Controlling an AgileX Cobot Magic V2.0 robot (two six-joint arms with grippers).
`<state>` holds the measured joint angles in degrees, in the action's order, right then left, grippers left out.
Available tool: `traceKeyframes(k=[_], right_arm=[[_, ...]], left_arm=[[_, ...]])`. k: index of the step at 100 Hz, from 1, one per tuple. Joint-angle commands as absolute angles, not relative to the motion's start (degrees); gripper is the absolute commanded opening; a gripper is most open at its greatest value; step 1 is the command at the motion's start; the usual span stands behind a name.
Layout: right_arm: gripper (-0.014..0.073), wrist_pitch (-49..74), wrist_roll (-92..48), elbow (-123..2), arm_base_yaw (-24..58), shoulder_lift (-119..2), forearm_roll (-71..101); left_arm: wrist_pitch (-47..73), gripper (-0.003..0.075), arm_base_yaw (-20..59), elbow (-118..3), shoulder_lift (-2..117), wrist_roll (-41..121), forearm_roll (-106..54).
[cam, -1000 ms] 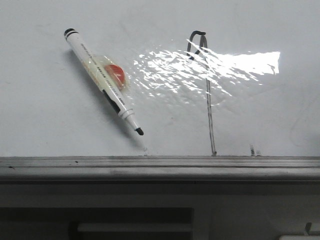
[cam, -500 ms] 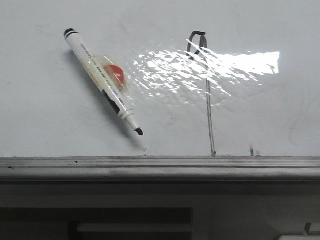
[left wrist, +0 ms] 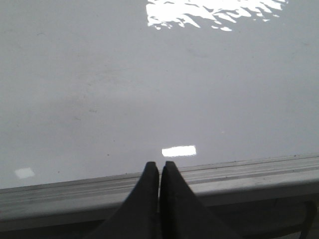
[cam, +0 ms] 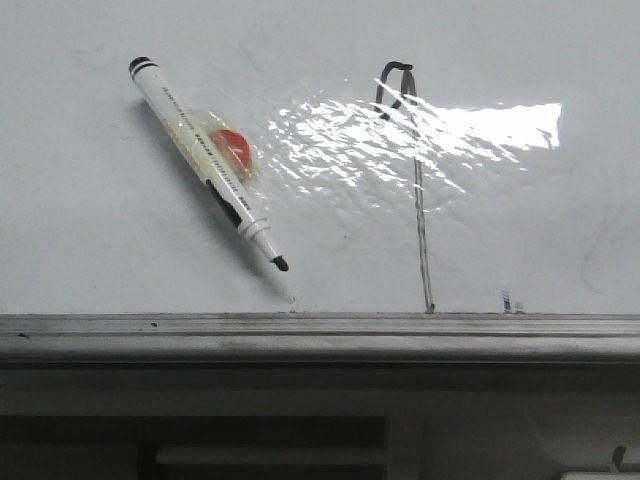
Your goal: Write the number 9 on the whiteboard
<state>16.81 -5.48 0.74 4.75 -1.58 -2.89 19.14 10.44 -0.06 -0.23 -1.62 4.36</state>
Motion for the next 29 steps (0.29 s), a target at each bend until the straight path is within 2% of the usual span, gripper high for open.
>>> traceKeyframes(k=[1, 29], right_arm=[[-0.0062, 13.0, -5.5, 2.3, 4.4, 0.6, -3.9], [-0.0062, 12.8, -5.5, 2.3, 4.4, 1.4, -3.9]], left_arm=[[15.9, -0.0020, 10.4, 1.1, -1.8, -2.3, 4.5], [15.9, -0.0020, 10.4, 1.1, -1.8, -2.3, 4.5]])
